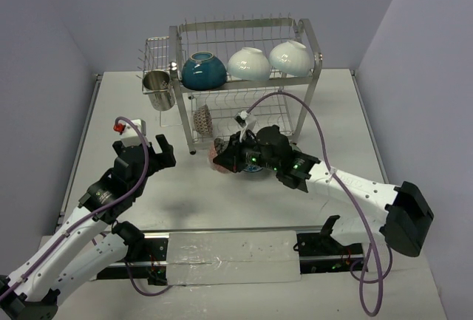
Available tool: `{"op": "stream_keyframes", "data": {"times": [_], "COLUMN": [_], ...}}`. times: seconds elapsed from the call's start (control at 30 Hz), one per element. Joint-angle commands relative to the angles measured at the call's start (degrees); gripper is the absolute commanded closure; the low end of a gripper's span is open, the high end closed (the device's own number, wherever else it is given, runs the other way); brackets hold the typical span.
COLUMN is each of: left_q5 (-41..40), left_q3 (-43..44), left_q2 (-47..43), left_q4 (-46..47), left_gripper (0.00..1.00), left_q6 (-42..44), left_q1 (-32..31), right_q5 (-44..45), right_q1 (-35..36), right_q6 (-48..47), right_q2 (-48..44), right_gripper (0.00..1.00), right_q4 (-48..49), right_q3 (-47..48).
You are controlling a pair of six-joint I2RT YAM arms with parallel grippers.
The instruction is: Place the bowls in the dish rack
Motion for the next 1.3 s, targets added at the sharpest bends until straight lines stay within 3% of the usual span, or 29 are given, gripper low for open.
{"op": "stream_keyframes", "data": {"times": [0.0, 0.3, 0.93, 1.27], "left_q5": [-0.2, -0.2, -0.3, -0.5], "left_q3": [0.5, 0.5, 0.6, 0.5], "left_q2": [-0.5, -0.4, -0.3, -0.3], "left_q4": [1.3, 1.3, 1.2, 1.2], "left_gripper": [0.01, 0.01, 0.01, 0.01], "left_q6": [0.2, 0.2, 0.1, 0.1], "left_q1": [0.3, 0.3, 0.4, 0.3], "right_q5": [-10.9, -24.4, -35.0, -32.1], "right_q1": [-1.5, -8.3, -19.2, -22.6], "right_q6": [7.2, 20.7, 27.9, 28.4], "right_q2": [1.5, 10.1, 22.8, 24.9], "right_gripper": [1.00, 1.00, 1.00, 1.00], "right_q4": [16.2, 36.3, 42.8, 45.5], "right_q3": [-2.6, -5.6, 4.5, 7.0]}}
